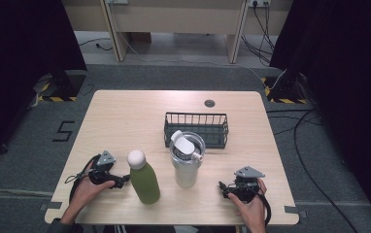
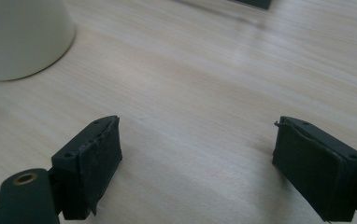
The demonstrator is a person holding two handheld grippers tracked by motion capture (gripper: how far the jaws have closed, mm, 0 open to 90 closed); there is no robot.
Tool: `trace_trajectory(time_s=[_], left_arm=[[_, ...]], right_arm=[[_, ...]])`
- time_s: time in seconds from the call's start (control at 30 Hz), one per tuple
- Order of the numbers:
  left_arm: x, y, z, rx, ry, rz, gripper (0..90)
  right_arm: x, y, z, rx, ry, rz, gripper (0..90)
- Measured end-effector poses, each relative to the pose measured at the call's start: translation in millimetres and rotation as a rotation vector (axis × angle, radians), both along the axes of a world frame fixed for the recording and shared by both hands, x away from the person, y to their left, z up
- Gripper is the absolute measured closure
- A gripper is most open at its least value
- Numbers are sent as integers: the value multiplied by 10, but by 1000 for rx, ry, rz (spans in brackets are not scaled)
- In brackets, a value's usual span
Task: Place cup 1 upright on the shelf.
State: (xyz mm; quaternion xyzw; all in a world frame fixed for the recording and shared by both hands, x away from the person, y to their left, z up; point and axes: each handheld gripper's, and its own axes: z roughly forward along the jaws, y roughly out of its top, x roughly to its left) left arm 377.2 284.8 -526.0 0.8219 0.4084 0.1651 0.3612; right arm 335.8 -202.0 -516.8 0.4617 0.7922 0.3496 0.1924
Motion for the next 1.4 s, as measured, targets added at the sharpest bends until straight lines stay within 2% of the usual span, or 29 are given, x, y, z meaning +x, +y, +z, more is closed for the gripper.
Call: trace_trajectory(time_s=[0.13,0.4,0.5,0.7,1.0,1.1,1.4], left_arm=[[0,0,0,0,0,0,0],[0,0,0,0,0,0,0],[0,0,0,0,0,0,0],[0,0,0,0,0,0,0],[-1,0,0,0,0,0,0],[-1,0,0,0,0,0,0],[-1,0,0,0,-1,1,0]], right_arm=[[-29,22,8,8,-11,33,154],[-65,15,52,33,-42,40,154],[-85,25,78,36,-64,58,154],[-113,53,109,61,-79,81,154],[-177,165,195,104,-136,152,154],[-187,184,203,112,-140,162,154],[-246,344,306,148,-208,241,155]])
